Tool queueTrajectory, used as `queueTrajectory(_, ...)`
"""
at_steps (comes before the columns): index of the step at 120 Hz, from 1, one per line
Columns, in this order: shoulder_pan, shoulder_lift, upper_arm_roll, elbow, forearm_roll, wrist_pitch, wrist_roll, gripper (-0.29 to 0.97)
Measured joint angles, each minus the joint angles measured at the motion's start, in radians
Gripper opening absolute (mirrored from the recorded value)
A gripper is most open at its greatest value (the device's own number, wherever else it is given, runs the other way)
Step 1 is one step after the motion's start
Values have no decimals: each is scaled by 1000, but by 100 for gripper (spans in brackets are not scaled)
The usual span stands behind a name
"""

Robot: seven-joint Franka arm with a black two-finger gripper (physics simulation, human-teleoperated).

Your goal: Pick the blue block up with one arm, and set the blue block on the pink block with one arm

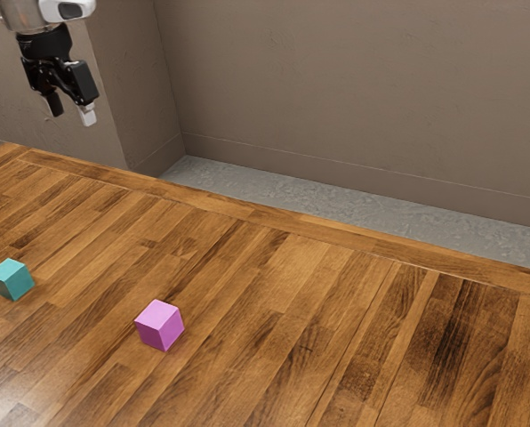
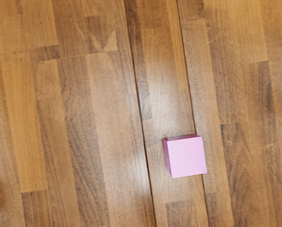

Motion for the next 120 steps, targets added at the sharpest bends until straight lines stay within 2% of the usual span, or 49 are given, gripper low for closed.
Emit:
queueTrajectory(30,4,-4,11,6,-13,-6,3,68)
queueTrajectory(37,-46,-81,67,153,-4,-49,3,68)
queueTrajectory(42,-19,-104,122,202,3,-63,4,68)
queueTrajectory(48,31,-69,182,178,8,-52,10,68)
queueTrajectory(57,59,80,249,73,11,33,23,68)
queueTrajectory(67,74,209,276,1,-12,135,42,68)
queueTrajectory(87,74,184,281,-321,-36,372,73,68)
queueTrajectory(100,115,249,281,-389,-37,519,68,68)
queueTrajectory(120,157,274,274,-419,-26,692,112,68)
